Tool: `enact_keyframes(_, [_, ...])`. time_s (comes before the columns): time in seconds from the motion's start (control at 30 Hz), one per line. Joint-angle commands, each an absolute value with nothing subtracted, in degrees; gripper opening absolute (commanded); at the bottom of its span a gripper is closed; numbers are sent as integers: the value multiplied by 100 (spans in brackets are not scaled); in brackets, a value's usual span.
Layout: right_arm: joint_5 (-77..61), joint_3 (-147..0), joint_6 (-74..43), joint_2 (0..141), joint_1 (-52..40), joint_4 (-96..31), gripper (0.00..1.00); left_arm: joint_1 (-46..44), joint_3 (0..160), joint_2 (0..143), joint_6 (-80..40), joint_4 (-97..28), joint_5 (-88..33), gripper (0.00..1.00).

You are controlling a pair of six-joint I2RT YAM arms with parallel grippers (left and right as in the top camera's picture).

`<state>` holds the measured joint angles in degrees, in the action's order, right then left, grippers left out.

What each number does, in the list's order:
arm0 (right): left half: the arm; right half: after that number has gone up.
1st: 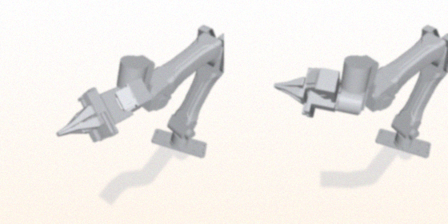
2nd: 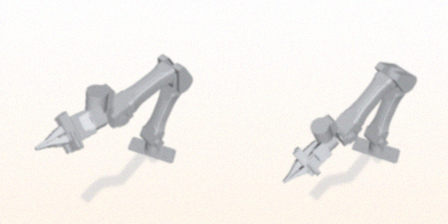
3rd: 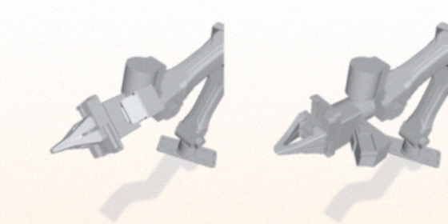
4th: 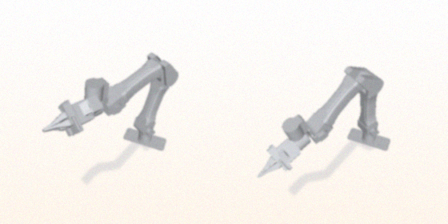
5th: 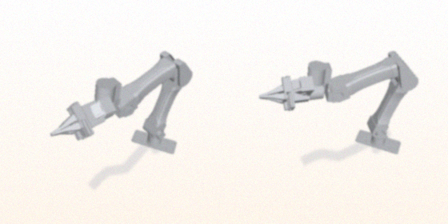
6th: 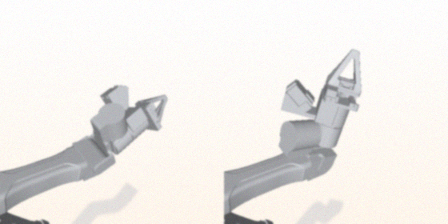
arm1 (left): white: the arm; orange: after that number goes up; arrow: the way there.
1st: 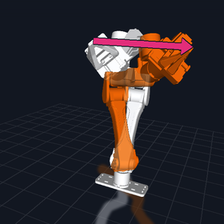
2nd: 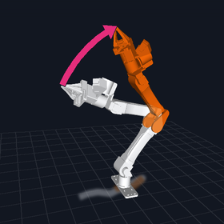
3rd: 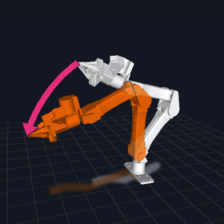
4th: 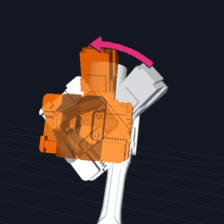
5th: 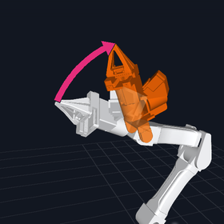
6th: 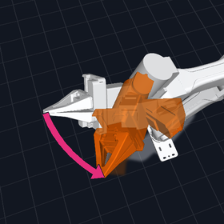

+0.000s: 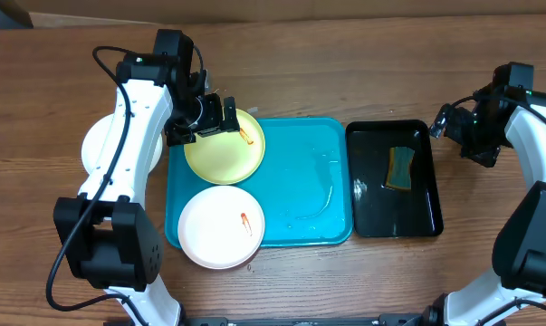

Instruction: Clean dirty plates on tray and stack at the side

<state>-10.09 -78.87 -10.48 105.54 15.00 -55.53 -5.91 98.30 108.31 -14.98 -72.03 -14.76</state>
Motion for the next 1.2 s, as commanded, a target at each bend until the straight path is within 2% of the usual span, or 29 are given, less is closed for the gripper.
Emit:
enact_keyframes(0.0, [-1000,-8060,-1052,10479,1518,-5537,100,-602,9939,10672,-1455,-7194,-1461,100])
enact_keyframes(0.63, [-1000,-8060,-1052,10479,1518,-5537,100,-602,9939,10672,-1441,-7175,-1439,100])
enact_keyframes(0.77, [-1000,-8060,-1052,10479,1518,-5537,100,-602,9939,10674,-1411,-6283,-998,100])
enact_keyframes(0.87, [-1000,-8060,-1052,10479,1518,-5537,100,-587,9939,10674,-1393,-6399,-904,100])
enact_keyframes(1.0, [-1000,-8060,-1052,10479,1518,-5537,100,-469,9942,10678,-1367,-6466,-139,100])
enact_keyframes(1.17, [-1000,-8060,-1052,10479,1518,-5537,100,-294,9942,10683,-1492,-6460,25,100])
